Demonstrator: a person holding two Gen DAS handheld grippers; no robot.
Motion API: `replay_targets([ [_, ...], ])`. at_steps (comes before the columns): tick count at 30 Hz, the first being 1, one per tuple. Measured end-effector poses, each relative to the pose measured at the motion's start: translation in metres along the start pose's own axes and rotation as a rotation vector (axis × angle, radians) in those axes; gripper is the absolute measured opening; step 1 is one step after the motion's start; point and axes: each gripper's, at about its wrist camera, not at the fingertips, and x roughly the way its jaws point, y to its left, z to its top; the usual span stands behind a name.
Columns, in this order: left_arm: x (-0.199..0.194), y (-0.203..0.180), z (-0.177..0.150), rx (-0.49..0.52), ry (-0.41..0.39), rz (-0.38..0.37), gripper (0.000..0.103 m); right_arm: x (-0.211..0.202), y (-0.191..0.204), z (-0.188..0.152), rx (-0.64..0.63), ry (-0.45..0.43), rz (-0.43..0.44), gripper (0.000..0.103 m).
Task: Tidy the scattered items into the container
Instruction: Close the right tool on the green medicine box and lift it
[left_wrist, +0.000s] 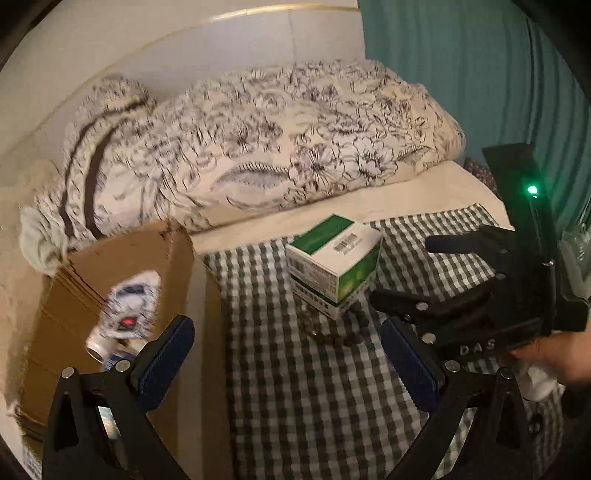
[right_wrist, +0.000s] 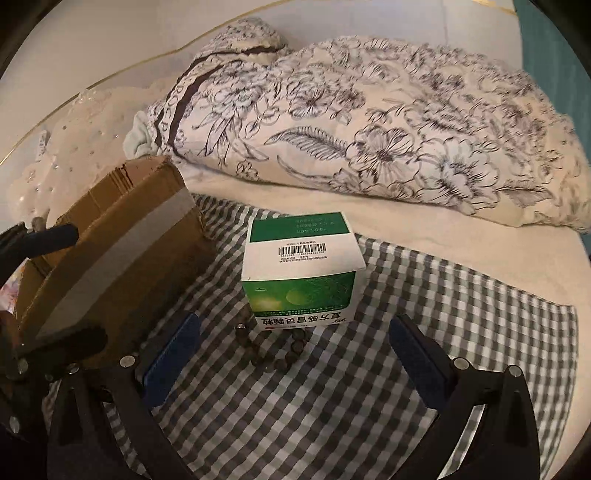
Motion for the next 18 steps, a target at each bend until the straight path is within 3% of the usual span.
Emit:
replay_targets([
  [2,0.007,0.000,-0.001,-0.011,0.038,-0.031,0.103,0.008,-0.003,0.005,-0.008,0.008,0.014,0.103],
  [10,0.037,-0.001,-0.007,-0.005,0.130,-0.009,0.103,0.036,-0.007,0.017,-0.051,0.061,0.006,0.103],
  [13,0.045,-0.009,-0.008,0.034,0.127,0.059,0.103,0.047,-0.005,0.020,-0.071,0.083,0.006,0.103],
  [18,0.052,-0.015,-0.007,0.064,0.090,0.102,0.103,0.065,-0.004,0.027,-0.088,0.107,-0.020,0.103],
])
